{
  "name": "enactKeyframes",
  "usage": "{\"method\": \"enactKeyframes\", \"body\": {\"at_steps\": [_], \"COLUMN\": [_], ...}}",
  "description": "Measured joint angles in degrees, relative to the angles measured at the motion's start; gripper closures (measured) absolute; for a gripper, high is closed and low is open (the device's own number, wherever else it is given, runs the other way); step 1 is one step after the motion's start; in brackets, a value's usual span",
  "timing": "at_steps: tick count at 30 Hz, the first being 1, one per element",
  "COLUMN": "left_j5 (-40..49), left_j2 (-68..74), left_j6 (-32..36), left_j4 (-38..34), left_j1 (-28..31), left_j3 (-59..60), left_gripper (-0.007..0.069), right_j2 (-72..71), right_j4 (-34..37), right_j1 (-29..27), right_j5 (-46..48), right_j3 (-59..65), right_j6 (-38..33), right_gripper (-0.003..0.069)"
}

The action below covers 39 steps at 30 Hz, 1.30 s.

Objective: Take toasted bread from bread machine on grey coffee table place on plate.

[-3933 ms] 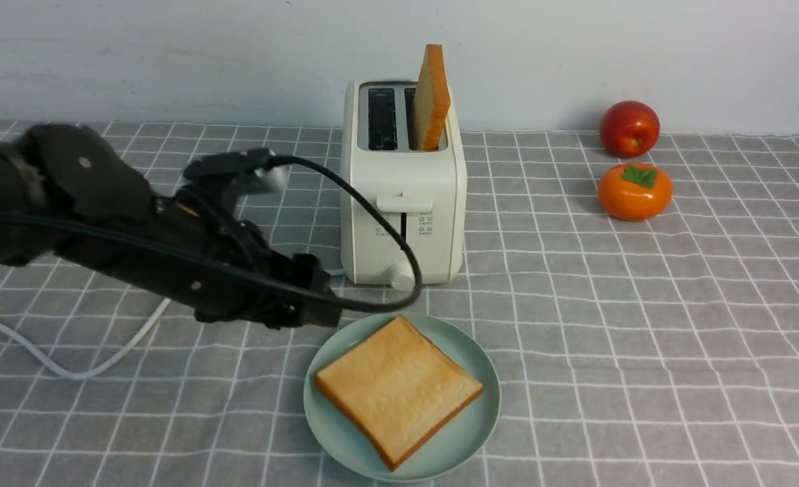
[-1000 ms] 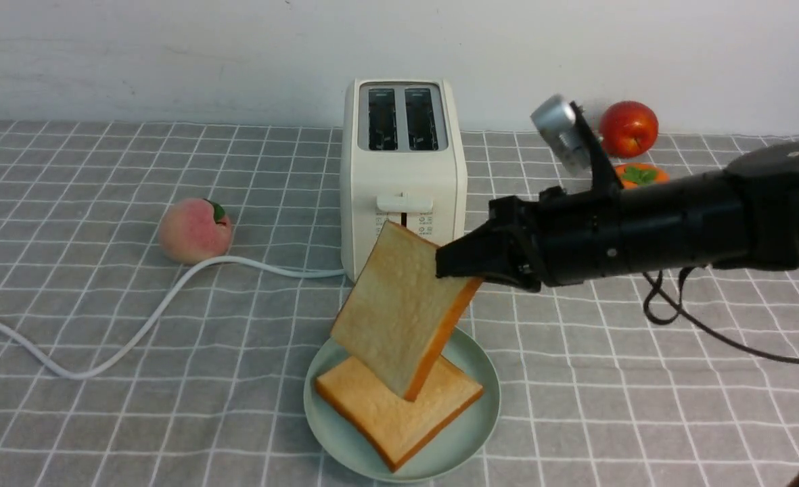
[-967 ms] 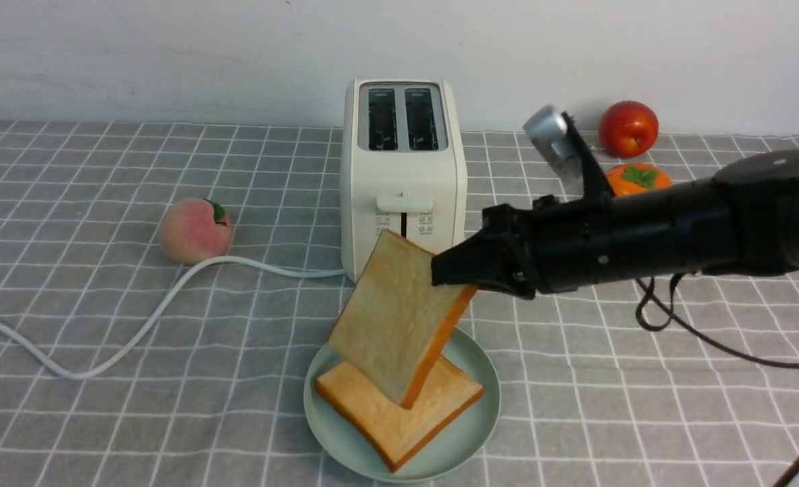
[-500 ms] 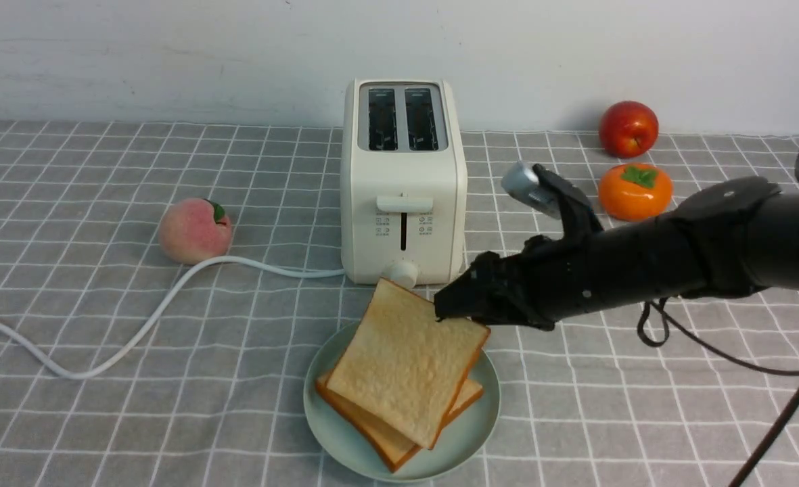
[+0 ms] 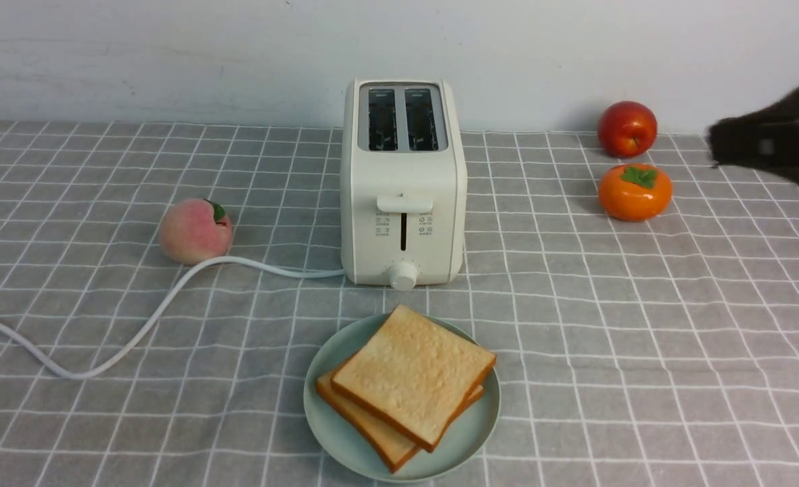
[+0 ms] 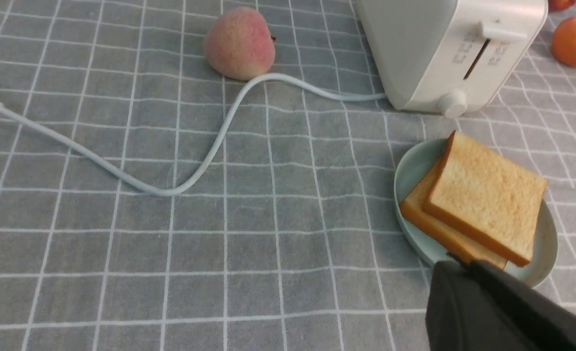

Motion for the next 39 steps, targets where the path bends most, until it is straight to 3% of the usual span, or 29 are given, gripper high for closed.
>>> {"method": "enactKeyframes", "body": {"at_steps": [3, 5, 8, 15, 19, 22, 39], "left_j5": [-3.93, -5.24, -8.24, -11.41, -12.50, -12.57, -13.19], "left_j2": [0.00, 0.00, 0.00, 0.00, 0.00, 0.00, -0.90], "left_j6": [-1.29, -1.46, -1.75, -1.86, -1.88, -1.88, -1.88], "left_j4": [0.00, 0.00, 0.00, 0.00, 0.00, 0.00, 0.58], "left_j1": [0.00, 0.00, 0.00, 0.00, 0.00, 0.00, 0.07], "left_j3": [0.00, 0.00, 0.00, 0.00, 0.00, 0.06, 1.45], "left_gripper": [0.0638, 0.0638, 0.0638, 0.0638, 0.0638, 0.0638, 0.0636], "right_j2": [-11.87, -15.78, -27.23, -42.61, -47.15, -48.40, -48.46], "right_j4": [-17.53, -22.45, -39.72, -59.89, -65.25, -67.51, -72.85], "right_j1": [0.00, 0.00, -0.24, -0.26, -0.26, -0.26, -0.26], "right_j5": [-0.46, -1.48, -9.03, -23.30, -27.12, -27.81, -28.45], "right_j3": [5.77, 9.33, 23.21, 41.12, 45.75, 47.87, 53.13], "right_j6": [15.54, 20.48, 35.54, 54.57, 64.21, 67.21, 67.64], "right_gripper": [0.0664, 0.0663, 0.0661, 0.0657, 0.0655, 0.0651, 0.0636]}}
